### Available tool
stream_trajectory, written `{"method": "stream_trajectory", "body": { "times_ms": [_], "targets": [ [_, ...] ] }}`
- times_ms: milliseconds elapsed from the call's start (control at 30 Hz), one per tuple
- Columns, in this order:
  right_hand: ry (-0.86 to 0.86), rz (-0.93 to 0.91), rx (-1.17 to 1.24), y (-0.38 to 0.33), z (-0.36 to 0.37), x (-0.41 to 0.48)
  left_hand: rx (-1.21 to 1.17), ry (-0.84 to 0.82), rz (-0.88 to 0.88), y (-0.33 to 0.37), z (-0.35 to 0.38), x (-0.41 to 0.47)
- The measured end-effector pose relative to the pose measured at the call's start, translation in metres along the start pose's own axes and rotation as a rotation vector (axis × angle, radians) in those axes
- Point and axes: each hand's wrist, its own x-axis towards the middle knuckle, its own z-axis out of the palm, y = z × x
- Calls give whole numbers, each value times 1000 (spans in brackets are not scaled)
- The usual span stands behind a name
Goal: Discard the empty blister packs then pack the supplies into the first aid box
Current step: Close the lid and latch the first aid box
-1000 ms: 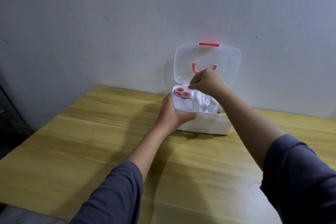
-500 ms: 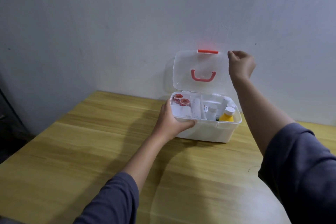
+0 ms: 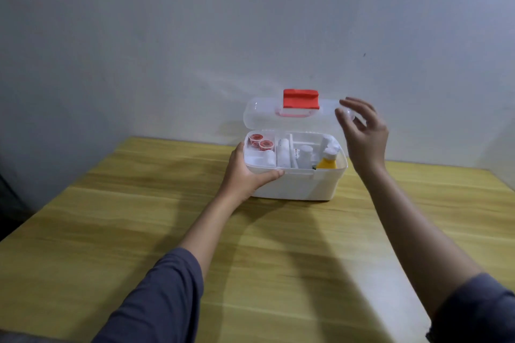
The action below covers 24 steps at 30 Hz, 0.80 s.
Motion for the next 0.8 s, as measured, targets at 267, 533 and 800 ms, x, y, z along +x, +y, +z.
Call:
{"method": "stream_trajectory", "body": {
  "times_ms": [267,533,800],
  "targets": [
    [-77,44,34,30,-16,-62,-118,16,8,1,1,-7],
    [-79,48,44,37,-18,-72,-138,41,83,-1,4,-13],
    [-109,110,-42,26,-11,-53,-152,-11,96,-7,5,-11]
  ]
}}
